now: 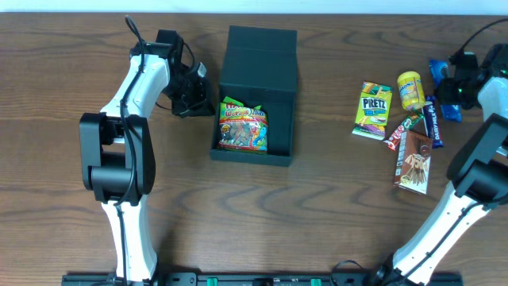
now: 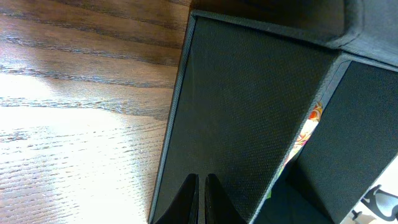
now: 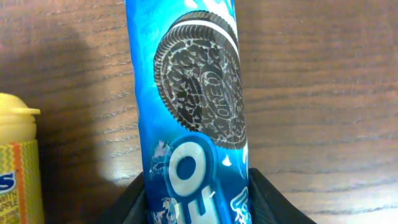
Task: Pack container
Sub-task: 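Grasp the blue Oreo pack upright with the right gripper, then carry the Oreo pack left and lower it into the box's right side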
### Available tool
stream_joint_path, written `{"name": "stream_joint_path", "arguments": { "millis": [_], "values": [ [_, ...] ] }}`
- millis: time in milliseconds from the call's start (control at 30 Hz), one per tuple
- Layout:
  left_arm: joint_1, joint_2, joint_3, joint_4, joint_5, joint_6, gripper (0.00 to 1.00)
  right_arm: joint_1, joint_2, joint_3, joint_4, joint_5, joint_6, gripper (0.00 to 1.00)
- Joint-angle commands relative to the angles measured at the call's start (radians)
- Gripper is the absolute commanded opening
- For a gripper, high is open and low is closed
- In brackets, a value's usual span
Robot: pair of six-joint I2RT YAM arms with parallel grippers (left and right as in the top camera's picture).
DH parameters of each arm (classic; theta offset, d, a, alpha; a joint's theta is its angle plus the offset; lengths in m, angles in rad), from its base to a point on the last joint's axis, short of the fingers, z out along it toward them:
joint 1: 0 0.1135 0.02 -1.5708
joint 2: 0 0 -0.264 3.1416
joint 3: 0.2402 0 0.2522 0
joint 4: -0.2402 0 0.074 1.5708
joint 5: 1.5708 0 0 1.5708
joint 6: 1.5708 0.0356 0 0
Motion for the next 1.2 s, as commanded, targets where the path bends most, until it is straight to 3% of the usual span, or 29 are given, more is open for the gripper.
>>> {"name": "stream_joint_path", "arguments": {
  "millis": [0, 33, 200, 333, 700, 800, 1033, 1167],
  "values": [
    [-0.004, -0.014, -0.006, -0.005, -0.006, -0.004, 0.06, -0.003, -0.022, 0.052, -0.034, -0.016, 0.103, 0.06],
    [-0.004, -0.014, -0.006, -0.004, -0.006, -0.004, 0.06, 0.002, -0.038, 0.077, -0.056, -0.016, 0.109, 0.01],
    [-0.004, -0.014, -0.006, -0.003, -0.019, -0.004, 0.06, 0.052, -0.15, 0.229, -0.204, -0.016, 0.121, 0.01],
    [-0.004, -0.014, -0.006, -0.003, -0.037, -0.005, 0.06, 0.136, -0.259, 0.283, -0.294, -0.016, 0.213, 0.01],
    [-0.004, -0.014, -0.006, -0.002, -0.036, -0.003, 0.06, 0.542, -0.316, 0.278, -0.591, -0.015, 0.734, 0.01],
    [-0.004, -0.014, -0.006, -0.002, -0.036, -0.003, 0.06, 0.661, -0.303, 0.258, -0.61, -0.01, 0.772, 0.02],
    [-0.004, -0.014, -0.006, 0.0, -0.036, -0.004, 0.06, 0.875, -0.302, 0.143, -0.604, 0.188, 1.132, 0.02],
    [-0.004, -0.014, -0.006, -0.005, -0.032, -0.004, 0.06, 0.956, -0.302, 0.085, -0.596, 0.226, 1.211, 0.02]
  ]
}}
